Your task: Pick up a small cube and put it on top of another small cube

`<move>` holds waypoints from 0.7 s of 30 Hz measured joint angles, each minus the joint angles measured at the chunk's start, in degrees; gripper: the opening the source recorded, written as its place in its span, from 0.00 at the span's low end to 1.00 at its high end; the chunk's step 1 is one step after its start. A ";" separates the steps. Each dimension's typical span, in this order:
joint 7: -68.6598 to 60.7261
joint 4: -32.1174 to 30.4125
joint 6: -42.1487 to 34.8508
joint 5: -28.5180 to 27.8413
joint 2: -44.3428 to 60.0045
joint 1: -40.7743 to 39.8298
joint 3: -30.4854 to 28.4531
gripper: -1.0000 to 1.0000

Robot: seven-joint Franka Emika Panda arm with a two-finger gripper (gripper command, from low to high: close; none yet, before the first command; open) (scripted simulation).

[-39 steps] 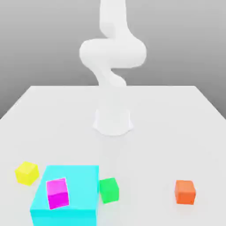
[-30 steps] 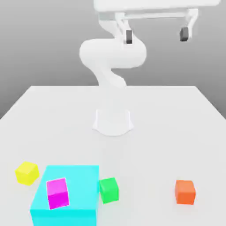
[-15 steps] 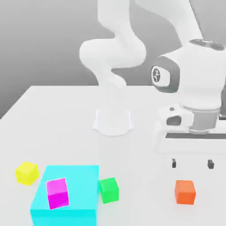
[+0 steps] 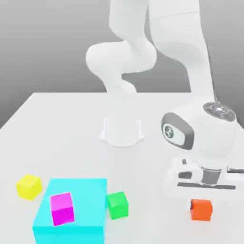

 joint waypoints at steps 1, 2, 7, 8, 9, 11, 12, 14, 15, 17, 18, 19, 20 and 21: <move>-0.82 -0.40 -1.35 1.07 -1.74 -0.78 1.01 0.00; -1.79 -0.83 -2.81 2.35 -3.67 -1.48 1.99 0.00; -10.15 -0.66 -10.09 6.98 -10.93 -6.44 2.14 0.00; -12.57 -0.05 -11.44 7.40 -11.71 -7.98 1.28 0.00; -15.05 0.58 -12.78 7.83 -12.46 -9.51 0.37 0.00; -20.14 1.86 -15.46 8.79 -13.93 -12.47 -1.65 0.00; -22.72 2.51 -16.79 9.30 -14.65 -14.04 -2.69 0.00; -27.90 3.82 -19.45 10.34 -16.09 -17.89 -4.63 0.00; -30.51 4.47 -20.79 10.89 -16.81 -20.00 -5.55 0.00; -35.74 5.78 -23.45 12.01 -18.24 -23.98 -7.09 0.00; -38.38 6.43 -24.78 12.59 -18.95 -25.85 -7.80 0.00; -41.02 7.09 -26.13 13.18 -19.65 -27.71 -8.50 0.00; -43.68 7.73 -27.41 13.83 -20.33 -29.56 -9.18 0.00; -45.78 8.13 -27.91 14.35 -20.42 -31.45 -9.59 0.00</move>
